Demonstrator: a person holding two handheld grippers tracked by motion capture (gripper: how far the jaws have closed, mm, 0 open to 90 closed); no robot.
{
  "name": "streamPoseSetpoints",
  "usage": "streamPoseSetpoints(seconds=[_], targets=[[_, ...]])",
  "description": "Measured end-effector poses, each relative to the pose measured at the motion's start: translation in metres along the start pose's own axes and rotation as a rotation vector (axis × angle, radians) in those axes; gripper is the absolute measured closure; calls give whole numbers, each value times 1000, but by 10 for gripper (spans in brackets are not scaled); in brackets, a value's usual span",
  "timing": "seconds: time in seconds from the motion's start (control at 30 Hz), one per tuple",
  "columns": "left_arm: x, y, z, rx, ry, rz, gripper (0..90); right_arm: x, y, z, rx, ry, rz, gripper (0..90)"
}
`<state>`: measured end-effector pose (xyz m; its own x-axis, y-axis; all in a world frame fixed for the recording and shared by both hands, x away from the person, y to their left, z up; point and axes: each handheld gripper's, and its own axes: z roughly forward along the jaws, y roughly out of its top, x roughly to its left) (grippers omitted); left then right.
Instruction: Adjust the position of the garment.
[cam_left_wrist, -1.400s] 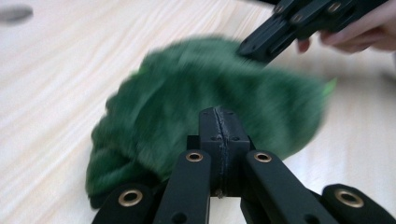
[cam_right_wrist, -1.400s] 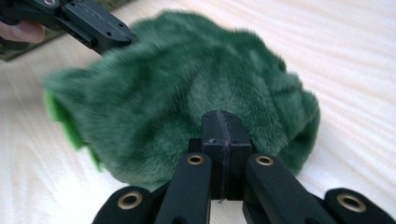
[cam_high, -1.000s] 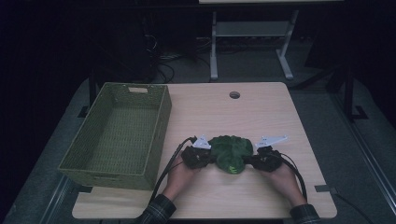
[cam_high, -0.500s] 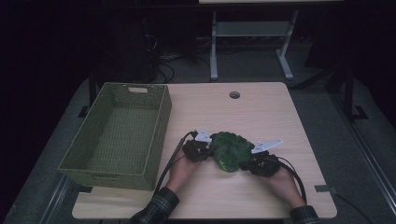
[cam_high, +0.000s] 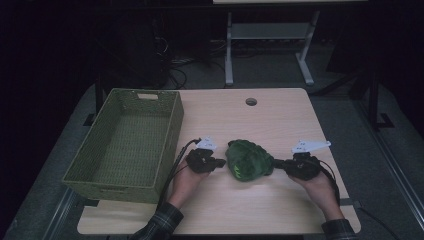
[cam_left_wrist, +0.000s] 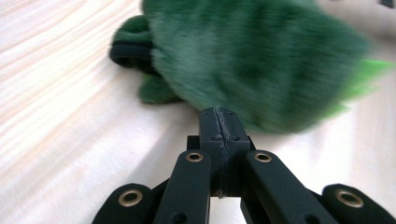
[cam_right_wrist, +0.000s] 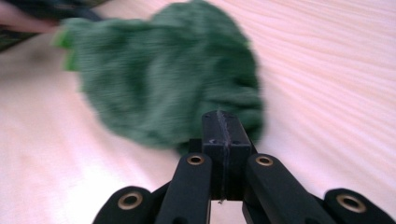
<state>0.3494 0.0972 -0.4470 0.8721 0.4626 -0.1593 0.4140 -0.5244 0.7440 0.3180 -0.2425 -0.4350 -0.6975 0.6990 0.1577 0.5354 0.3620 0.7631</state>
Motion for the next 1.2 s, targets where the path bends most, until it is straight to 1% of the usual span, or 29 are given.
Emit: streamPoseSetpoints(seconds=[0.07, 0.1, 0.13, 0.17, 0.2, 0.23, 0.3, 0.33, 0.37, 0.4, 0.43, 0.5, 0.53, 0.57, 0.63, 0.67, 0.7, 0.73, 0.77, 0.87, 0.93, 0.97, 1.03, 1.07, 1.1, 1.17, 1.2], targets=[[-8, -1, -5, -11, -12, 16, 896, -8, 4, 3, 5, -30, 4, 900], [-13, -1, -6, -13, -16, 28, 896, -13, 5, 5, -1, -40, 9, 900], [-17, -1, -7, -15, -22, 37, 896, -17, 6, 8, -8, -46, 22, 900], [-21, -1, -7, -20, -30, 45, 896, -22, 8, 11, -2, -56, 29, 900], [-24, -1, -7, -23, -37, 49, 896, -26, 9, 14, 6, -75, 30, 900], [-27, -1, -6, -23, -43, 55, 896, -30, 11, 18, 4, -83, 33, 900], [-31, -1, -3, -16, -51, 67, 896, -37, 15, 24, -18, -80, 46, 900], [-32, -1, -2, -10, -48, 73, 895, -41, 16, 28, -14, -71, 51, 900], [-33, -1, 0, -10, -46, 73, 894, -42, 18, 33, 1, -71, 56, 900], [-33, -2, 3, -7, -46, 73, 893, -43, 20, 37, 10, -72, 55, 900], [-32, -2, 5, 0, -45, 73, 893, -44, 22, 42, 9, -61, 46, 900], [-30, -2, 9, 0, -41, 69, 893, -43, 24, 49, 11, -46, 56, 900], [-28, -2, 12, 4, -42, 67, 893, -44, 24, 54, 18, -39, 50, 900], [-27, -2, 14, 8, -38, 66, 893, -44, 23, 58, 33, -37, 43, 900], [-25, -2, 19, 13, -35, 60, 893, -44, 19, 65, 64, -14, 44, 899], [-24, -1, 21, 25, -32, 65, 893, -43, 18, 67, 74, 0, 48, 899], [-23, -1, 23, 32, -24, 70, 893, -42, 16, 69, 74, 12, 34, 900], [-22, -2, 25, 38, -23, 72, 893, -40, 15, 70, 83, 23, 37, 899], [-21, -2, 27, 40, -24, 70, 893, -39, 15, 70, 91, 32, 28, 900], [-19, -4, 29, 54, -24, 88, 893, -33, 14, 68, 97, 56, 15, 899], [-18, -5, 31, 46, -28, 82, 893, -29, 14, 66, 100, 71, 3, 899], [-18, -6, 31, 48, -34, 81, 892, -27, 13, 65, 98, 75, -12, 900], [-18, -7, 31, 55, -40, 94, 893, -19, 9, 62, 87, 90, -20, 900], [-19, -8, 30, 57, -40, 93, 893, -16, 7, 61, 86, 92, -32, 900], [-18, -9, 30, 56, -43, 92, 893, -12, 6, 60, 99, 96, -26, 900], [-17, -10, 28, 65, -48, 95, 893, -5, 4, 57, 96, 104, -47, 900], [-17, -10, 28, 60, -51, 92, 893, -1, 2, 55, 92, 101, -50, 900]])
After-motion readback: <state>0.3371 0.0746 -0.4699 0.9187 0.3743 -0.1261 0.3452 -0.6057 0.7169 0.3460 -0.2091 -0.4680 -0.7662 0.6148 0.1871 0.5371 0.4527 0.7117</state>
